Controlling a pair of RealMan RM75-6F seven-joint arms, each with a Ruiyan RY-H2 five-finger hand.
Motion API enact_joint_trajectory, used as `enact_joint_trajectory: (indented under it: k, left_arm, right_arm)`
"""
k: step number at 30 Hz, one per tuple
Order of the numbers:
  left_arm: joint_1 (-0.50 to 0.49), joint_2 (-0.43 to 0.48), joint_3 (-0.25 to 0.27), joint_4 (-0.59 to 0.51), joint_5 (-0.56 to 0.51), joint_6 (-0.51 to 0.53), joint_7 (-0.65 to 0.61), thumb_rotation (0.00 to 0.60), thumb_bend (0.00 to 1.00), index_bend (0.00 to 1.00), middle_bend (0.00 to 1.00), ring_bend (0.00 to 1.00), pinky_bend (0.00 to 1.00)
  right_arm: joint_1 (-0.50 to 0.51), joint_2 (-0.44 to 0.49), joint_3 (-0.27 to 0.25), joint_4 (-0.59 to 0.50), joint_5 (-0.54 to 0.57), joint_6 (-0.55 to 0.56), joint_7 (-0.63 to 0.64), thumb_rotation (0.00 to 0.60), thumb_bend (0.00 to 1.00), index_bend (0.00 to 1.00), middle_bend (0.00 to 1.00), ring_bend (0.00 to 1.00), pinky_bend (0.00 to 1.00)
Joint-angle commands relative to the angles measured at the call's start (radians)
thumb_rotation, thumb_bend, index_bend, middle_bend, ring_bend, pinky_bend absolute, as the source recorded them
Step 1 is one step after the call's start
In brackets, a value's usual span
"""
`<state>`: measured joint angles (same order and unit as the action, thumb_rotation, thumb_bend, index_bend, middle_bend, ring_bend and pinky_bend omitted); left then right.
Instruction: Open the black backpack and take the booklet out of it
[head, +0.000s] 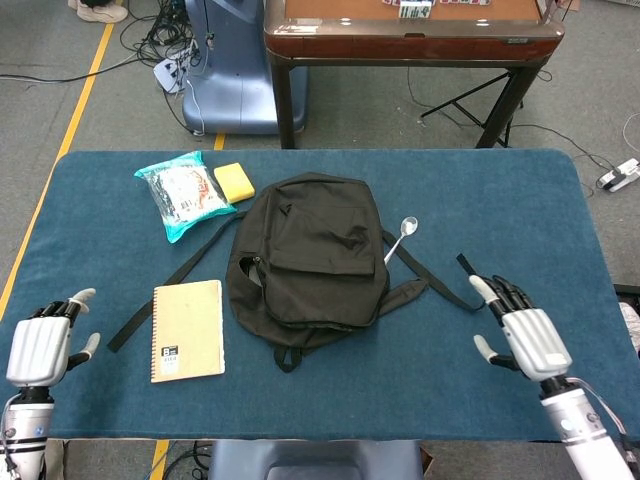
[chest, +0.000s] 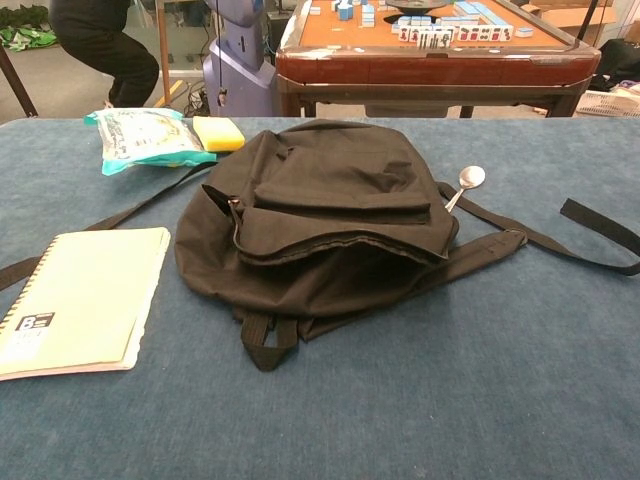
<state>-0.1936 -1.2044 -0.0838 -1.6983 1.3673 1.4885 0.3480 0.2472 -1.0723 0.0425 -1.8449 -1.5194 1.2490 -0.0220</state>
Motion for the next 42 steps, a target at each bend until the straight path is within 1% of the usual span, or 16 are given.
enact_joint_trajectory:
  k: [1, 6, 8, 11, 14, 18, 21, 23, 26, 30, 34, 38, 41, 42]
  left_arm:
    - [0.001, 0.002, -0.003, -0.004, 0.004, 0.003, 0.0, 0.6, 0.3, 0.28, 0.41, 0.36, 0.43]
    - [0.004, 0.011, -0.007, -0.007, 0.005, 0.005, -0.002, 0.6, 0.3, 0.28, 0.41, 0.36, 0.43]
    - [0.006, 0.014, -0.007, -0.008, 0.005, 0.004, -0.003, 0.6, 0.29, 0.28, 0.41, 0.36, 0.43]
    - [0.009, 0.016, -0.008, -0.007, 0.006, 0.004, -0.006, 0.6, 0.29, 0.28, 0.41, 0.36, 0.43]
    - [0.011, 0.018, -0.009, -0.004, 0.005, 0.003, -0.01, 0.6, 0.29, 0.28, 0.41, 0.36, 0.43]
    - [0.014, 0.022, -0.009, 0.002, 0.002, -0.001, -0.018, 0.6, 0.29, 0.28, 0.41, 0.36, 0.43]
    - [0.016, 0.025, -0.012, 0.007, 0.0, -0.001, -0.024, 0.6, 0.29, 0.28, 0.41, 0.36, 0.43]
    - [0.016, 0.026, -0.014, 0.01, 0.0, -0.001, -0.027, 0.6, 0.29, 0.28, 0.41, 0.36, 0.43]
    - [0.017, 0.027, -0.015, 0.012, 0.002, -0.002, -0.03, 0.6, 0.29, 0.28, 0.41, 0.36, 0.43]
    - [0.017, 0.026, -0.016, 0.014, 0.0, -0.005, -0.029, 0.6, 0.29, 0.28, 0.41, 0.36, 0.43]
    - [0.015, 0.026, -0.017, 0.012, -0.004, -0.014, -0.027, 0.6, 0.29, 0.28, 0.41, 0.36, 0.43]
    - [0.012, 0.025, -0.019, 0.011, -0.007, -0.021, -0.02, 0.6, 0.29, 0.28, 0.41, 0.36, 0.43]
    - [0.007, 0.02, -0.021, 0.012, -0.008, -0.027, -0.015, 0.6, 0.29, 0.28, 0.41, 0.36, 0.43]
    - [0.005, 0.019, -0.022, 0.012, -0.007, -0.029, -0.013, 0.6, 0.29, 0.28, 0.41, 0.36, 0.43]
  right_arm:
    - [0.124, -0.076, 0.044, -0.034, 0.062, -0.166, -0.082, 0.6, 0.27, 0.0, 0.09, 0.0, 0.09]
    - [0.247, -0.183, 0.104, -0.024, 0.184, -0.304, -0.167, 0.6, 0.2, 0.0, 0.09, 0.0, 0.09]
    - [0.291, -0.233, 0.124, -0.003, 0.233, -0.342, -0.205, 0.6, 0.18, 0.0, 0.09, 0.0, 0.09]
    - [0.372, -0.332, 0.153, 0.05, 0.322, -0.395, -0.278, 0.6, 0.17, 0.0, 0.08, 0.0, 0.09]
    - [0.438, -0.426, 0.179, 0.11, 0.396, -0.41, -0.338, 0.6, 0.17, 0.0, 0.08, 0.0, 0.09]
    - [0.514, -0.525, 0.202, 0.195, 0.488, -0.43, -0.393, 0.6, 0.17, 0.0, 0.08, 0.0, 0.09]
    - [0.556, -0.575, 0.22, 0.246, 0.54, -0.432, -0.411, 0.6, 0.21, 0.0, 0.08, 0.0, 0.09]
    - [0.58, -0.595, 0.234, 0.273, 0.569, -0.427, -0.42, 0.6, 0.26, 0.0, 0.08, 0.0, 0.09]
    - [0.605, -0.599, 0.255, 0.297, 0.609, -0.427, -0.416, 0.6, 0.35, 0.0, 0.09, 0.0, 0.09]
    - [0.623, -0.581, 0.276, 0.31, 0.649, -0.426, -0.402, 0.6, 0.44, 0.05, 0.12, 0.0, 0.09]
    - [0.633, -0.545, 0.292, 0.302, 0.695, -0.447, -0.371, 0.6, 0.47, 0.09, 0.13, 0.0, 0.09]
    - [0.642, -0.494, 0.309, 0.277, 0.746, -0.477, -0.326, 0.6, 0.49, 0.18, 0.16, 0.01, 0.09]
    - [0.661, -0.486, 0.305, 0.292, 0.778, -0.486, -0.322, 0.6, 0.58, 0.3, 0.18, 0.03, 0.11]
    - [0.669, -0.485, 0.302, 0.296, 0.793, -0.495, -0.322, 0.6, 0.63, 0.36, 0.2, 0.04, 0.12]
